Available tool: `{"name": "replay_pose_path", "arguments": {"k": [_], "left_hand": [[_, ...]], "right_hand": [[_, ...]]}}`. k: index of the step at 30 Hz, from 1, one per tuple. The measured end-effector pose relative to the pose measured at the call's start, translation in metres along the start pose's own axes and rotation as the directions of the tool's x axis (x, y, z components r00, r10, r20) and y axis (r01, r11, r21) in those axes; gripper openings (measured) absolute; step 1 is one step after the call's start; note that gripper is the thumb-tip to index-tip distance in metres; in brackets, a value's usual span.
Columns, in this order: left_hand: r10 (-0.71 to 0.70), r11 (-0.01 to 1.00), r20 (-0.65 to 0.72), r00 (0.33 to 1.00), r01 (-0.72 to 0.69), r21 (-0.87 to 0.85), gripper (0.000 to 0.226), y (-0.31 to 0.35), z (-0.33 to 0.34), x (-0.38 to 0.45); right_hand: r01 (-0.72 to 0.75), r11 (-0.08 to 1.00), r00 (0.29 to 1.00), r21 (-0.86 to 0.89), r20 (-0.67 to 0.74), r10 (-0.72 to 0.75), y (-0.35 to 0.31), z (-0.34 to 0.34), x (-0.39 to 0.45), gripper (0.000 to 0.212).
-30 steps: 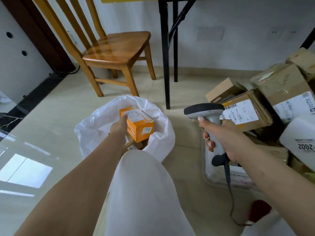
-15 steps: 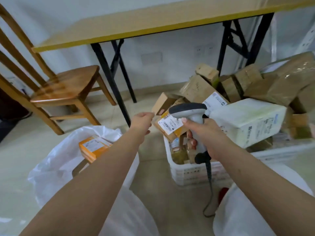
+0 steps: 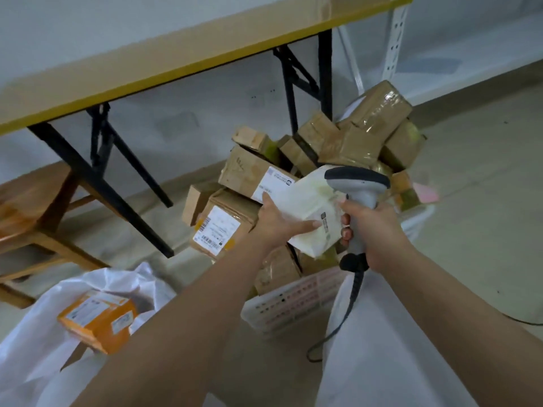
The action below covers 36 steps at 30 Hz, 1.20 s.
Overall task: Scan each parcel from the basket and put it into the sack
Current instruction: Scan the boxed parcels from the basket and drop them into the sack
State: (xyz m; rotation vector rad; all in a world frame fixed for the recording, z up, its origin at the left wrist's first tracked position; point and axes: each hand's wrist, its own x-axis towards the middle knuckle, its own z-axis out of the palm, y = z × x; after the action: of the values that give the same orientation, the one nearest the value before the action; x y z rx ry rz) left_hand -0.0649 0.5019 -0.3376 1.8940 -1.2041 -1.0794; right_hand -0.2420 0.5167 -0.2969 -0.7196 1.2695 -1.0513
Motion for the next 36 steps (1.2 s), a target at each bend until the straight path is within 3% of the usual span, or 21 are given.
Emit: {"name": "replay_pose_path", "arguments": {"k": [3, 8, 12, 17, 21, 24, 28, 36], "left_hand": [[-0.042, 0.999, -0.027, 0.999, 0.042, 0.003, 0.174, -0.002, 0.012, 0.010], [-0.021, 1.000, -0.054, 0.998, 0.022, 0.020, 0.166, -0.001, 0.022, 0.011], [-0.015, 0.997, -0.059, 0.998, 0.020, 0.074, 0.148, -0.001, 0.022, 0.009], [0.063, 0.995, -0.162, 0.985, -0.050, 0.084, 0.124, 0.001, 0.003, 0.005], [0.094, 0.996, -0.174, 0.980, -0.092, 0.023, 0.140, -0.002, -0.026, -0.007], [0.116, 0.993, -0.206, 0.972, -0.118, 0.002, 0.131, -0.006, -0.050, -0.018], [0.105, 0.994, -0.276, 0.956, -0.109, 0.000, 0.152, -0.009, -0.078, -0.030], [0.083, 0.988, -0.289, 0.954, -0.116, -0.100, 0.135, -0.026, -0.103, -0.052]], "right_hand": [[-0.015, 0.999, 1.000, 0.034, -0.020, 0.015, 0.000, -0.014, 0.005, 0.019], [-0.070, 0.993, 0.997, 0.100, -0.029, 0.073, 0.006, -0.026, 0.013, 0.024], [-0.077, 0.989, 0.995, 0.126, -0.053, 0.084, 0.009, -0.031, 0.015, 0.022], [-0.076, 0.984, 0.986, 0.163, -0.132, 0.098, 0.009, -0.031, 0.015, 0.019], [-0.074, 0.978, 0.972, 0.194, -0.205, 0.114, 0.010, -0.029, 0.015, 0.026], [-0.113, 0.975, 0.965, 0.192, -0.213, 0.154, 0.011, -0.030, 0.018, 0.025], [-0.167, 0.970, 0.958, 0.176, -0.206, 0.202, 0.014, -0.031, 0.023, 0.022], [-0.257, 0.962, 0.957, 0.095, -0.115, 0.267, 0.025, -0.020, 0.029, 0.017]]}}
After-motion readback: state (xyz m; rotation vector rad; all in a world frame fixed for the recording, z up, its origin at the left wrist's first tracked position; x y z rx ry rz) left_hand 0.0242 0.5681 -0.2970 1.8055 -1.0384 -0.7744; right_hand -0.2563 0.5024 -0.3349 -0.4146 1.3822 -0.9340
